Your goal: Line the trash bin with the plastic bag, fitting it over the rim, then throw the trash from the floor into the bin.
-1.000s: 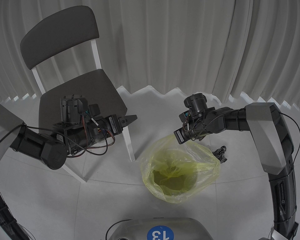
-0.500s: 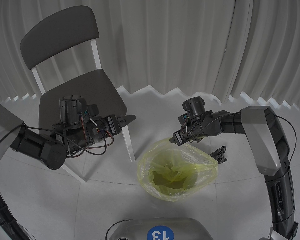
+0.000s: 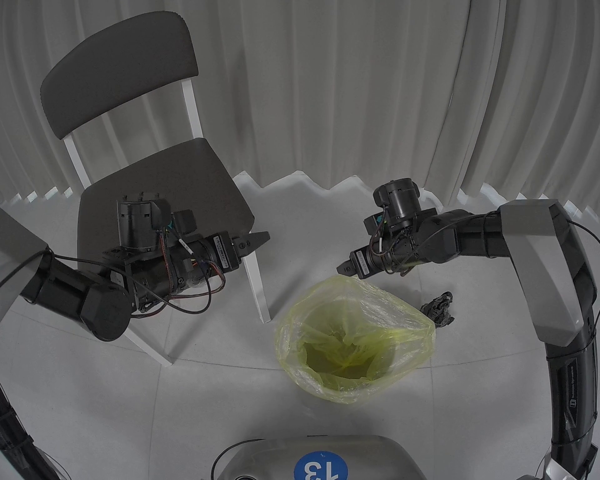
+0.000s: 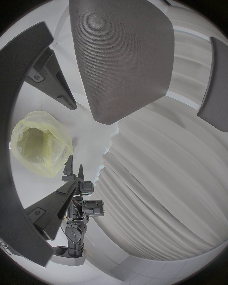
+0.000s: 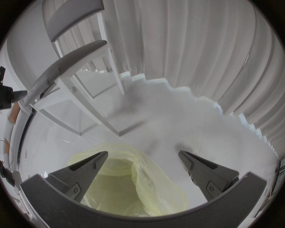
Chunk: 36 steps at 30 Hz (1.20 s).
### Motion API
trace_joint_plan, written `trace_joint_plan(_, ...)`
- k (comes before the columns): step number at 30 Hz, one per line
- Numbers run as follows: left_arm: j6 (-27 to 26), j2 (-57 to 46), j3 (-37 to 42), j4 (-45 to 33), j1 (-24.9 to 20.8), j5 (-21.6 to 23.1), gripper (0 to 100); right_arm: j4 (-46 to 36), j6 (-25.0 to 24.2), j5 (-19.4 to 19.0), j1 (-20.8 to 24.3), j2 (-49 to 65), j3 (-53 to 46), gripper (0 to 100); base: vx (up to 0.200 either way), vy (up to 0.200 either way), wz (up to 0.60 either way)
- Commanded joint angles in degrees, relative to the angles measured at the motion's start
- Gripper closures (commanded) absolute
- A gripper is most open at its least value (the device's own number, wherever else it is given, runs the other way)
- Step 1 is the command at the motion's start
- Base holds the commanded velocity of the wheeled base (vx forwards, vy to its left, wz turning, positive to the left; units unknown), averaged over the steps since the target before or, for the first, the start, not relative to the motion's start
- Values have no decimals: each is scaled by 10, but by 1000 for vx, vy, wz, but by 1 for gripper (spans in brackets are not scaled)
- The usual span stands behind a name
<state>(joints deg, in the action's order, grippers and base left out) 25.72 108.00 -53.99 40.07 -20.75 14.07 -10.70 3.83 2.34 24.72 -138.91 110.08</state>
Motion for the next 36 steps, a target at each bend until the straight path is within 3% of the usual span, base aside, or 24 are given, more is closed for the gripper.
trace_joint_plan(1, -38, -2, 39, 48, 4, 17, 0, 61, -12, -1, -6, 53, -149, 0, 0, 0, 0)
trace_joint_plan(9, -39, -3, 46, 64, 5, 22, 0, 131, -12, -8, -17, 58, -254, 0, 0, 0, 0)
trace_joint_plan(23, -39, 3, 45, 66, 7, 22, 0, 169, -9, -9, -43, 26, -247, 0, 0, 0, 0)
trace_joint_plan(24, -39, 3, 44, 66, 7, 22, 0, 182, -6, -9, -45, 18, -248, 100, 0, 0, 0)
trace_joint_plan(36, -40, 8, 46, 67, 9, 22, 0, 203, 0, -9, -67, -12, -176, 100, 0, 0, 0)
